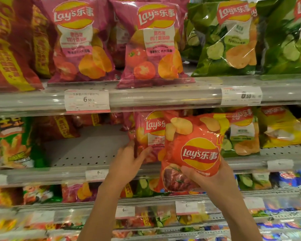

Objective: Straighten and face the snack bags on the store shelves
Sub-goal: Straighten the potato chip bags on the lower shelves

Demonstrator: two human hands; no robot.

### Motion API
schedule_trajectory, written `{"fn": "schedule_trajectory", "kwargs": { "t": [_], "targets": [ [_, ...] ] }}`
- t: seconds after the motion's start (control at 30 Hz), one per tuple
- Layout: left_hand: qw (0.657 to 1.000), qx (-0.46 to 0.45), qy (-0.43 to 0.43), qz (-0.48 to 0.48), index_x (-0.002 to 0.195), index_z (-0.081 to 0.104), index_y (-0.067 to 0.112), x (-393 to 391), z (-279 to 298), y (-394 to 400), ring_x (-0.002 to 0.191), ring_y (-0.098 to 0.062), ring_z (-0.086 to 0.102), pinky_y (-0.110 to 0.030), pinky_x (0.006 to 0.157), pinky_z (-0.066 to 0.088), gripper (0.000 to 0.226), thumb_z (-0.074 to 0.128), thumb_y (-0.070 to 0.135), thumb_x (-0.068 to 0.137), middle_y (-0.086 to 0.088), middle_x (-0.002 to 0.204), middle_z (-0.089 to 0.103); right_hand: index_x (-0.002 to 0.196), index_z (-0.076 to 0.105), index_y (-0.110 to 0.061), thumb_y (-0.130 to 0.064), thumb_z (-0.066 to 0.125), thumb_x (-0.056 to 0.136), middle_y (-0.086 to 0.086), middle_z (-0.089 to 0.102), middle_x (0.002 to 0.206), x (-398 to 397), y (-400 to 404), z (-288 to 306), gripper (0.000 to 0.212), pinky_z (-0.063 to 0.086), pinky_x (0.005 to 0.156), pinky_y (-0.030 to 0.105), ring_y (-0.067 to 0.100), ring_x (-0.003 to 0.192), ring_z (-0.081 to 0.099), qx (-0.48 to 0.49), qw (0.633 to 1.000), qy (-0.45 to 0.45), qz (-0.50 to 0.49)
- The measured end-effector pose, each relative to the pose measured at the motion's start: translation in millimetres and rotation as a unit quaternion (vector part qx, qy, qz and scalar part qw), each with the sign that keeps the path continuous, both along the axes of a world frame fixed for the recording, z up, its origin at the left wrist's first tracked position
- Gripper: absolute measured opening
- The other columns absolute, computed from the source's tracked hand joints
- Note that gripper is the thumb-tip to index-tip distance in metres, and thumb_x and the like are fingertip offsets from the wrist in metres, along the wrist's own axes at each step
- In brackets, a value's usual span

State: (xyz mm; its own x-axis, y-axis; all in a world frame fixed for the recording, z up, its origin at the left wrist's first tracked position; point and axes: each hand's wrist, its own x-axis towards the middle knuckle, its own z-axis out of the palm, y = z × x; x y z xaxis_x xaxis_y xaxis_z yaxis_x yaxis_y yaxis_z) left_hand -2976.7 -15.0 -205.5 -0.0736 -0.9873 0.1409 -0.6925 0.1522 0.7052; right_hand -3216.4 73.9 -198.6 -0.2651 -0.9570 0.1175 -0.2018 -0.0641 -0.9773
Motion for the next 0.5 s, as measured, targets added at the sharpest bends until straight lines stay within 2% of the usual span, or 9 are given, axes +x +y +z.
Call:
{"fn": "schedule_trajectory", "kwargs": {
  "t": [0.1, 0.2, 0.27, 0.33, 0.43, 0.5],
  "targets": [
    [0.997, -0.062, -0.047, 0.019, 0.117, 0.063, 0.030, 29, -5, 16, 0.095, -0.014, 0.064, -0.040, 0.082, 0.055, 0.053, 0.033, 0.068, 0.095, 0.011, 0.103, 0.069, 0.125, 0.058, -0.037, -0.058, 0.091, 0.043, -0.028, 0.072, 0.101, 22, 2, 1, 0.091, 0.058, 0.072, 0.020, -0.006, 0.088, 0.070, 0.002, 1.000, 0.007, 0.019],
    [0.986, -0.132, -0.083, 0.056, 0.112, 0.068, 0.019, 64, -13, 27, 0.097, -0.022, 0.061, -0.044, 0.084, 0.051, 0.038, 0.041, 0.044, 0.103, 0.002, 0.105, 0.068, 0.124, 0.053, -0.044, -0.059, 0.091, 0.044, -0.033, 0.069, 0.104, 51, 2, 2, 0.089, 0.055, 0.066, 0.013, -0.008, 0.092, 0.068, -0.006, 0.999, 0.016, 0.031],
    [0.978, -0.166, -0.096, 0.085, 0.109, 0.070, 0.013, 91, -18, 32, 0.098, -0.027, 0.061, -0.045, 0.087, 0.050, 0.030, 0.047, 0.032, 0.103, -0.004, 0.105, 0.069, 0.123, 0.053, -0.046, -0.063, 0.090, 0.041, -0.030, 0.071, 0.103, 74, 3, 1, 0.091, 0.056, 0.071, 0.017, -0.004, 0.092, 0.069, -0.006, 0.999, 0.021, 0.028],
    [0.970, -0.187, -0.106, 0.111, 0.109, 0.070, 0.011, 122, -24, 40, 0.100, -0.030, 0.060, -0.046, 0.089, 0.047, 0.033, 0.047, 0.031, 0.098, -0.006, 0.107, 0.068, 0.124, 0.054, -0.044, -0.066, 0.090, 0.040, -0.026, 0.072, 0.102, 101, 2, 0, 0.094, 0.057, 0.075, 0.024, -0.002, 0.091, 0.070, -0.002, 0.999, 0.025, 0.026],
    [0.961, -0.199, -0.135, 0.137, 0.111, 0.067, 0.008, 169, -32, 50, 0.104, -0.034, 0.056, -0.052, 0.091, 0.046, 0.042, 0.044, 0.039, 0.097, -0.010, 0.109, 0.065, 0.114, 0.055, -0.048, -0.066, 0.090, 0.039, -0.038, 0.068, 0.098, 146, -3, 0, 0.085, 0.055, 0.062, 0.011, -0.014, 0.088, 0.066, -0.008, 0.999, 0.021, 0.026],
    [0.959, -0.199, -0.153, 0.128, 0.112, 0.066, 0.008, 197, -37, 53, 0.106, -0.035, 0.054, -0.052, 0.093, 0.046, 0.047, 0.040, 0.044, 0.097, -0.011, 0.111, 0.062, 0.117, 0.054, -0.050, -0.073, 0.090, 0.039, -0.037, 0.069, 0.099, 176, -6, 1, 0.090, 0.059, 0.066, 0.017, -0.012, 0.089, 0.067, -0.010, 0.999, 0.025, 0.025]
  ]
}}
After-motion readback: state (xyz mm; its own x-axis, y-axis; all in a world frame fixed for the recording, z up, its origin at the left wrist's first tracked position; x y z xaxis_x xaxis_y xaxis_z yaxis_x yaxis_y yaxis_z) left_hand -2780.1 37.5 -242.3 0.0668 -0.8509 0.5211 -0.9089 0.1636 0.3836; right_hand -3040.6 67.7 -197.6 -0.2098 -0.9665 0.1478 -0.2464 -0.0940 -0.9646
